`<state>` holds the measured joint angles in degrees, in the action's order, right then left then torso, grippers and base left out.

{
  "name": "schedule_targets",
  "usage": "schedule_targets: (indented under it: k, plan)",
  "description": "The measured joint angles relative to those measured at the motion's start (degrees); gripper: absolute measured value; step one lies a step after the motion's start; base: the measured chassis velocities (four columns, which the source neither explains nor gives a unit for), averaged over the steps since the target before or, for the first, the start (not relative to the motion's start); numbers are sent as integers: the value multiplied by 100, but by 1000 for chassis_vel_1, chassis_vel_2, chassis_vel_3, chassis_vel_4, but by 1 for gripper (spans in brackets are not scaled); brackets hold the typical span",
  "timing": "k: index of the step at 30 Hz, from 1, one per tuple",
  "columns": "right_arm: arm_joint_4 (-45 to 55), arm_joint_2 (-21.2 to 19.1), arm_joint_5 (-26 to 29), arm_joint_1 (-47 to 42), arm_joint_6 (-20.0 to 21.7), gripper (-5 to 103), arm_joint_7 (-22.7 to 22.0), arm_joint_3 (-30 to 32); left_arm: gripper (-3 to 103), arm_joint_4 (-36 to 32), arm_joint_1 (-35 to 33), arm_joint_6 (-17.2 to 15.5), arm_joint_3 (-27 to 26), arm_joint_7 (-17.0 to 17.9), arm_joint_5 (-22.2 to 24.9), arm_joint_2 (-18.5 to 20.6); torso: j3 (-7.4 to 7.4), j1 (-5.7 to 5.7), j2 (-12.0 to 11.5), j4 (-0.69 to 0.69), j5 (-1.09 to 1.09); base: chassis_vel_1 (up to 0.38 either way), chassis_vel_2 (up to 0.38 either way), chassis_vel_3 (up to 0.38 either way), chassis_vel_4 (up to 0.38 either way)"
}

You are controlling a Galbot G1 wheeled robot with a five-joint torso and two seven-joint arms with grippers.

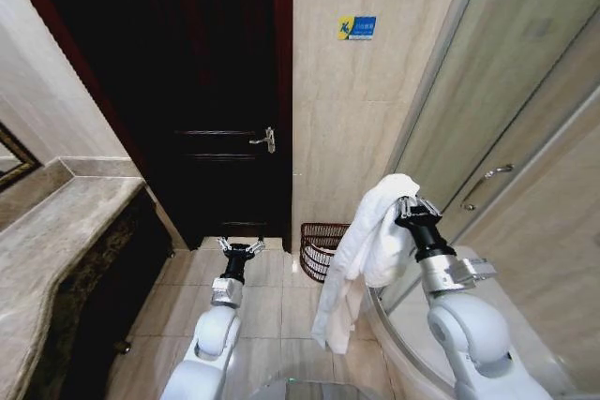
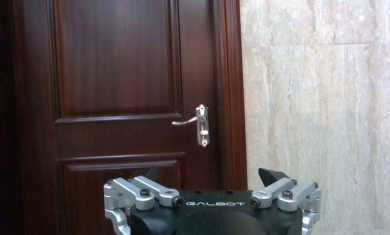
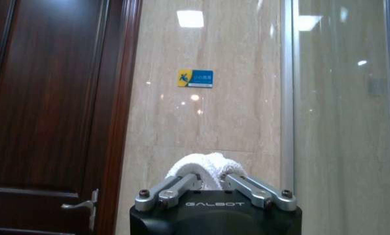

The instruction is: Discard the used towel into the hamper.

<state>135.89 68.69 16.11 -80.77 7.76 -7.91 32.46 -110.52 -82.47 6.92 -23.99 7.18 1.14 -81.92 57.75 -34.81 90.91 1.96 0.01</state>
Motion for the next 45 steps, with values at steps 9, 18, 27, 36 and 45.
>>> schedule_targets:
  k: [9, 18, 27, 36, 45]
  plan:
    - [-172, -361, 786, 1215, 424, 6, -157, -73, 100, 11, -17, -33, -4, 52, -45, 4, -1, 4, 1, 0, 0, 0, 0, 0, 0]
    - [-855, -848, 1653, 3251, 731, 6, -226, -349, 100, 90, -220, -54, -48, 142, -211, 26, 0, 3, 0, 2, 1, 0, 0, 0, 0]
    - [-1365, -2030, 2567, 4690, 992, 6, -243, -398, 100, 183, -170, -79, -32, 141, -193, 104, 0, 2, 0, 0, 0, 0, 0, 0, 0]
    - [-2166, -2521, 3437, 6568, 1138, 6, -353, -1155, 100, 291, -158, -64, -39, 142, -110, 96, -1, 2, 0, 0, -4, 0, 0, 0, 0]
    - [-3532, -1956, 3481, 8893, 1294, 6, -535, -2506, 100, 262, -125, -67, -86, 166, 3, 102, 0, 1, 0, 1, -3, 0, 0, 0, 0]
